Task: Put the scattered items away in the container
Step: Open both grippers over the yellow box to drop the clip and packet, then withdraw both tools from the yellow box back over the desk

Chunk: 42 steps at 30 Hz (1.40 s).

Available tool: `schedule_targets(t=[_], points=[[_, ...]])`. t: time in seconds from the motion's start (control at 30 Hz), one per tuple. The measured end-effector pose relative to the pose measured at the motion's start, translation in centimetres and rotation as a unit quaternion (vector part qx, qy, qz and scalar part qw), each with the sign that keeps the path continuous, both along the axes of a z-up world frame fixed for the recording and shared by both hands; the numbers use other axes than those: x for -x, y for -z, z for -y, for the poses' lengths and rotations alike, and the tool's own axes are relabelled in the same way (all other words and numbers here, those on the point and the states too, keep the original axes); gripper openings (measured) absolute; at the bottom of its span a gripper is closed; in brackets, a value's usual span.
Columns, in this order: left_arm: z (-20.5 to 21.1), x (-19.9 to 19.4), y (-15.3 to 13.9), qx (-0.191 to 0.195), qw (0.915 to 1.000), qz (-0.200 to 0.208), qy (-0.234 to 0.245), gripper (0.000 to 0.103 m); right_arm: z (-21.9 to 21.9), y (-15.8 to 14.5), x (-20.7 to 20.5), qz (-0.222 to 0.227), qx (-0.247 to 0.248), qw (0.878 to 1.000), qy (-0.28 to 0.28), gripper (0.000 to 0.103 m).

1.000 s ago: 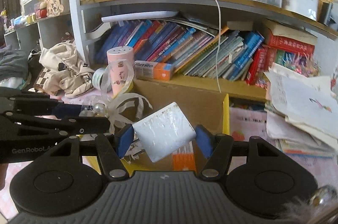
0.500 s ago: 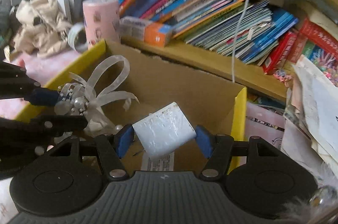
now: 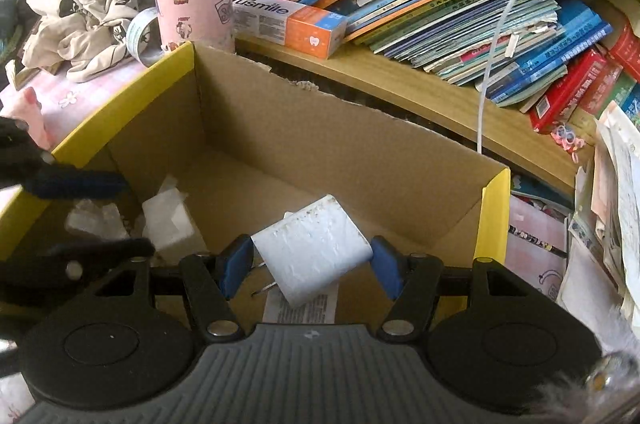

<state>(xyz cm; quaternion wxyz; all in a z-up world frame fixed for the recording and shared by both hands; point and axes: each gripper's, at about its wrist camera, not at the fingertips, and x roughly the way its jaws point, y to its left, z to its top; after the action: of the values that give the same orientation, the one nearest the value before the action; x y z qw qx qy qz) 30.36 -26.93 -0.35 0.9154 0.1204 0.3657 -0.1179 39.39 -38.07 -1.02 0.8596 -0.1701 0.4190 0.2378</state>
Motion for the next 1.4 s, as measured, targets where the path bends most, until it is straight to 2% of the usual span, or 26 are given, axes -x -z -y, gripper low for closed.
schedule_targets(t=[0.17,0.47,0.57,0.67,0.83,1.17,1.4], points=[[0.0,1.3,-0.8,-0.002,0.9998,0.020,0.003,0.064,-0.6,-0.1,-0.6,0.002,0.003,1.000,-0.005,0.062],[-1.2,3.7,-1.6,0.026,0.9994,0.021,-0.003,0.065,-3.1,0.0,-1.4,0.009,0.006,1.000,-0.028,0.061],[-1.2,4.1,-1.8,0.024,0.9993,0.027,-0.006,0.066,-3.3,-0.4,-1.3,0.019,0.002,0.999,-0.029,0.072],[-1.3,4.5,-2.0,0.024,0.9992,0.031,-0.011,0.068,-3.3,-1.0,-1.0,0.027,-0.003,0.999,-0.028,0.074],[-1.6,5.0,-2.3,0.037,0.9986,0.033,-0.020,0.068,-2.3,-2.6,1.1,0.045,-0.020,0.999,-0.022,0.076],[-2.0,7.3,-3.7,0.059,0.9964,0.056,-0.022,0.068,0.8,-5.4,7.7,0.123,-0.050,0.991,0.013,0.077],[-2.2,9.5,-4.4,0.070,0.9951,0.066,-0.021,0.068,3.1,-6.7,11.6,0.145,-0.073,0.986,0.047,0.077]])
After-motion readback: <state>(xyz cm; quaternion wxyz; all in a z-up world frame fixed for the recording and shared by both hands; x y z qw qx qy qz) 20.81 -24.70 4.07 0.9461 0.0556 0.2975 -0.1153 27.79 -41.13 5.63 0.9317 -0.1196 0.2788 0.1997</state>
